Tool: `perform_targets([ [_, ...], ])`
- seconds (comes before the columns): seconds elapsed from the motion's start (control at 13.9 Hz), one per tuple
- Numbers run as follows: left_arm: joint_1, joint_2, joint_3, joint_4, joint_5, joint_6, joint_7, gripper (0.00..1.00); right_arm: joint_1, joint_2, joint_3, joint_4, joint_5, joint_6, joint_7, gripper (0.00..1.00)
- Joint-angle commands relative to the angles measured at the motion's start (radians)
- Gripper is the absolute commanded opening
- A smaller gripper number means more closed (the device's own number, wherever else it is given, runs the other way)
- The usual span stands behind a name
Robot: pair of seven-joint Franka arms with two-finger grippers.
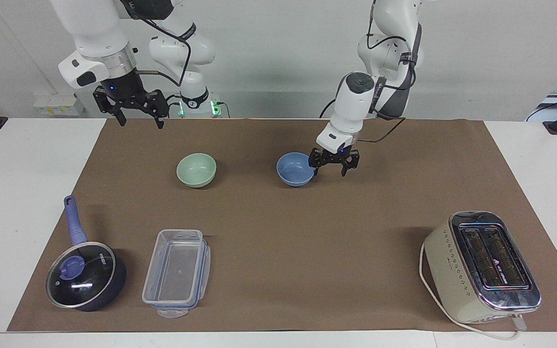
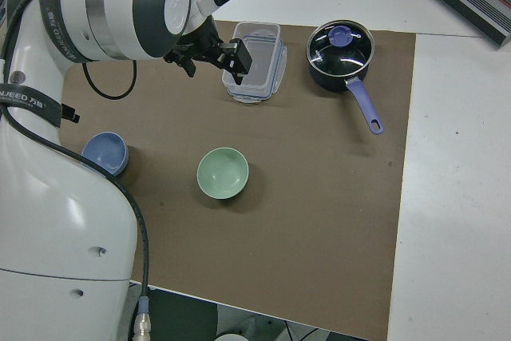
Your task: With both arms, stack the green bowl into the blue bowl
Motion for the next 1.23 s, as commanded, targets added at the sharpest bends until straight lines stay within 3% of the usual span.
perform_targets([
  [0.0, 0.109, 0.000, -0.007, 0.114, -0.003, -0.163, 0.133, 1.00, -0.020, -0.029, 0.012, -0.050, 0.011, 0.018, 0.013, 1.00],
  [0.22, 0.213, 0.001, -0.003, 0.229, -0.003, -0.309, 0.257, 1.00, -0.023, -0.058, 0.012, -0.125, 0.012, 0.038, 0.010, 1.00],
  [0.58, 0.372, -0.002, 0.003, 0.324, 0.000, -0.421, 0.435, 1.00, -0.021, -0.156, 0.010, -0.421, 0.045, 0.240, 0.005, 1.00],
  [0.94, 0.474, -0.004, 0.003, 0.439, 0.005, -0.539, 0.498, 1.00, -0.021, -0.162, 0.010, -0.625, 0.046, 0.383, 0.007, 1.00],
  [1.15, 0.520, 0.000, 0.003, 0.516, 0.005, -0.607, 0.497, 1.00, -0.009, -0.152, 0.010, -0.769, 0.046, 0.566, 0.008, 1.00],
])
